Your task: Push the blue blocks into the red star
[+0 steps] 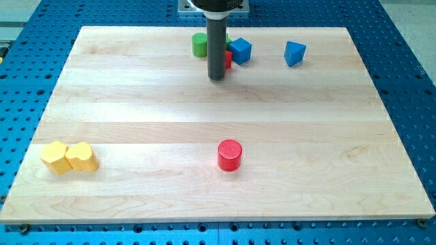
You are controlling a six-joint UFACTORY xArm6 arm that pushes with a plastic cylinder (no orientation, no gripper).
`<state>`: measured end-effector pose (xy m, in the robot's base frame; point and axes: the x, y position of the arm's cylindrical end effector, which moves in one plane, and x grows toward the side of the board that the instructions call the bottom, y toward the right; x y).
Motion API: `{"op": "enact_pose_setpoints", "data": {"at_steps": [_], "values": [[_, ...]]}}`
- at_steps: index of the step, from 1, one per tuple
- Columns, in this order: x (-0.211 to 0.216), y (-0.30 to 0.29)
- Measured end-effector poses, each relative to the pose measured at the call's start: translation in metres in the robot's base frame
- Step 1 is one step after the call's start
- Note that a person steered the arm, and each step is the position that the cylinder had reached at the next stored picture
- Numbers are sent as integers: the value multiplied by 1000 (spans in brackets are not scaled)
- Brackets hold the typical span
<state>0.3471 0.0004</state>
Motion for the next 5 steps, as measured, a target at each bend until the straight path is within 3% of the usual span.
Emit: {"op": "enact_pose_setpoints", "data": {"at_steps": [2,3,4,5], "values": [[-10,20],[-2,77],[-46,99],[-61,67]]}}
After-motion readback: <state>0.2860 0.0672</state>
